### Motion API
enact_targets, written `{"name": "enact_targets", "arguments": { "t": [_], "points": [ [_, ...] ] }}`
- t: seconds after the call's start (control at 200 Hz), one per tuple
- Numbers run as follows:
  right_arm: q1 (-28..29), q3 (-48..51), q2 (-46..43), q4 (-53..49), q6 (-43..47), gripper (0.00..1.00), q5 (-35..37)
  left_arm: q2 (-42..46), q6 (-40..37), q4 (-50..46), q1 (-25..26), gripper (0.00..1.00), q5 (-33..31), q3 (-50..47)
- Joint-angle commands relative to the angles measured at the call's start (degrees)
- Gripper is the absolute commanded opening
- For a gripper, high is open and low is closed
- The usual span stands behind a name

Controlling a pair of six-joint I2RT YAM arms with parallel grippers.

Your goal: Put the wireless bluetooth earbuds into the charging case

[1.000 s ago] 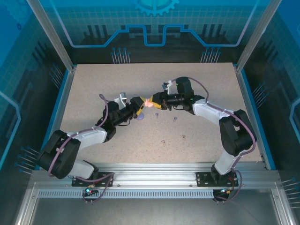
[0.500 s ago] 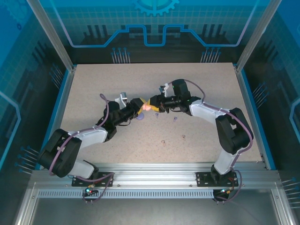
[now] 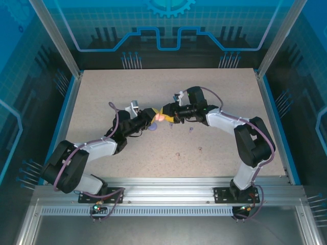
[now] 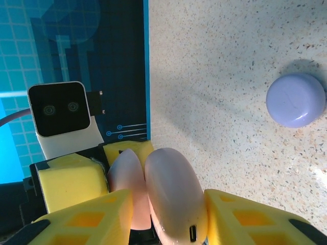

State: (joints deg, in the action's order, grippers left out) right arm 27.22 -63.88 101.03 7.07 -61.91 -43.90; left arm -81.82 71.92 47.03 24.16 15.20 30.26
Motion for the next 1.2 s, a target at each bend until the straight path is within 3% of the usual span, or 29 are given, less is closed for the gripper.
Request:
{"name": "enact_targets", "arguments": {
  "t": [0.0, 0.275, 0.705, 0.96, 1.195],
  "points": [
    [0.49, -2.02, 0.76, -0.5, 0.6, 0.43, -0.79, 0.15, -0.97, 0.6, 0.24, 0.21, -0.54, 1.03],
    [0.46, -2.39, 0.83, -0.49, 0.47, 0.44, -0.72, 0.52, -0.88, -0.13, 0.22, 0.14, -0.98, 0.94],
    [-1.99, -0.13, -3.14, -1.97, 1.53, 0.6, 0.54, 2.23, -1.45, -2.41, 0.19, 0.03, -2.39, 0.4],
    [-1.17, -2.33, -5.06, -14.98, 13.02, 0.63, 5.83, 2.37, -2.21, -4.65, 0.21, 0.0, -2.81, 0.68],
    [6.15, -9.42, -5.48, -32.89, 30.51, 0.63, 22.02, 2.39, -2.12, -6.22, 0.2, 0.0, -3.49, 0.83]
  ]
}}
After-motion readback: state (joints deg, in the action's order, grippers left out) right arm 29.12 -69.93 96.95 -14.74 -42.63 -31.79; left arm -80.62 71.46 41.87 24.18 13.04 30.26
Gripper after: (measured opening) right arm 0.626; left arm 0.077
